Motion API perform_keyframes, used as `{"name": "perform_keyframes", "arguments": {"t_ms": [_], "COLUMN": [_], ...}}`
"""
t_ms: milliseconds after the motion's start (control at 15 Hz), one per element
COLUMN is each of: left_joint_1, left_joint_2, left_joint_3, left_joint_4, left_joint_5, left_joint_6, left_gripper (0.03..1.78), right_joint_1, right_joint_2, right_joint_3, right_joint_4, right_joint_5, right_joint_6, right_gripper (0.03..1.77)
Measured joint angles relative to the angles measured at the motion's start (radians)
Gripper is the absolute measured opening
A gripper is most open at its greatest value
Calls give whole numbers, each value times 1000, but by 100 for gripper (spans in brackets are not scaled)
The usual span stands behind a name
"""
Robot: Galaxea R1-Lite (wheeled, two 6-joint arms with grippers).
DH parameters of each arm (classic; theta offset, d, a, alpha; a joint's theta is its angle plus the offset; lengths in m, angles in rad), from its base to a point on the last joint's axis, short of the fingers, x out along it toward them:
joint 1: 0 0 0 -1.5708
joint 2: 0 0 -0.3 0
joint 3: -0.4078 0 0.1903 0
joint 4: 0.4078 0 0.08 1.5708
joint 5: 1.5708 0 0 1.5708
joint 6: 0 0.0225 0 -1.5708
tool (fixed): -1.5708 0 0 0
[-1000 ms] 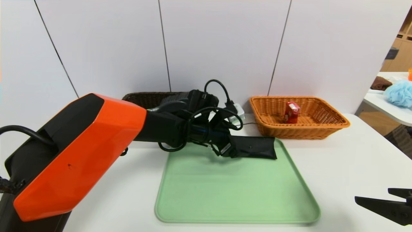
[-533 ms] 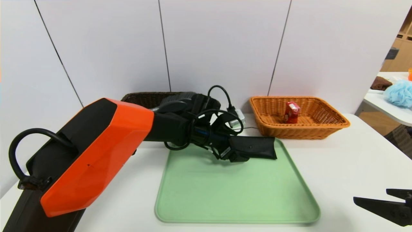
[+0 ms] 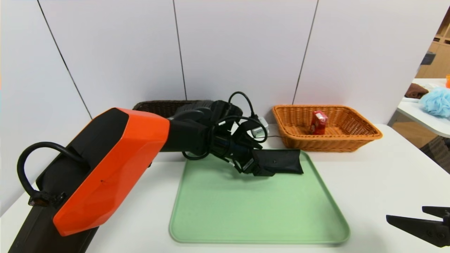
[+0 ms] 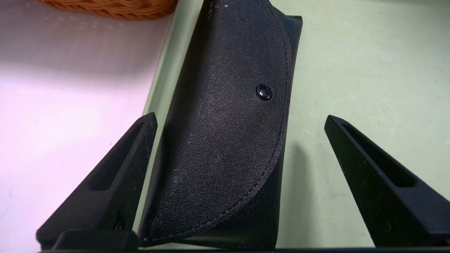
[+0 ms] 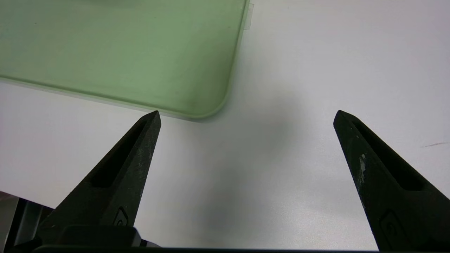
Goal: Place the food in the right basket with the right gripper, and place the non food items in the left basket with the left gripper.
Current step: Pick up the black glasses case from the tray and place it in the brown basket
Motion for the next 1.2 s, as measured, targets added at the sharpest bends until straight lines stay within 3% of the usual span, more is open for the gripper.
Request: {"name": "perform_keyframes", "arguments": {"t_ms": [1067,1200], "left_joint_1": [0,1], "left_joint_2": [46,48], "left_joint_3": [-44,-45], "left_joint_4": [-8,-8], "left_joint_5": [1,1], "left_joint_6": [-1,3], "left_gripper": [168,131], "right_joint_1": [0,0], "right_joint_2": [1,1], "right_joint_3": [-1,-1], "right_joint_4": [-2,-3], "right_joint_5": [0,0], "right_joint_6": [0,0], "right_gripper": [170,170]}}
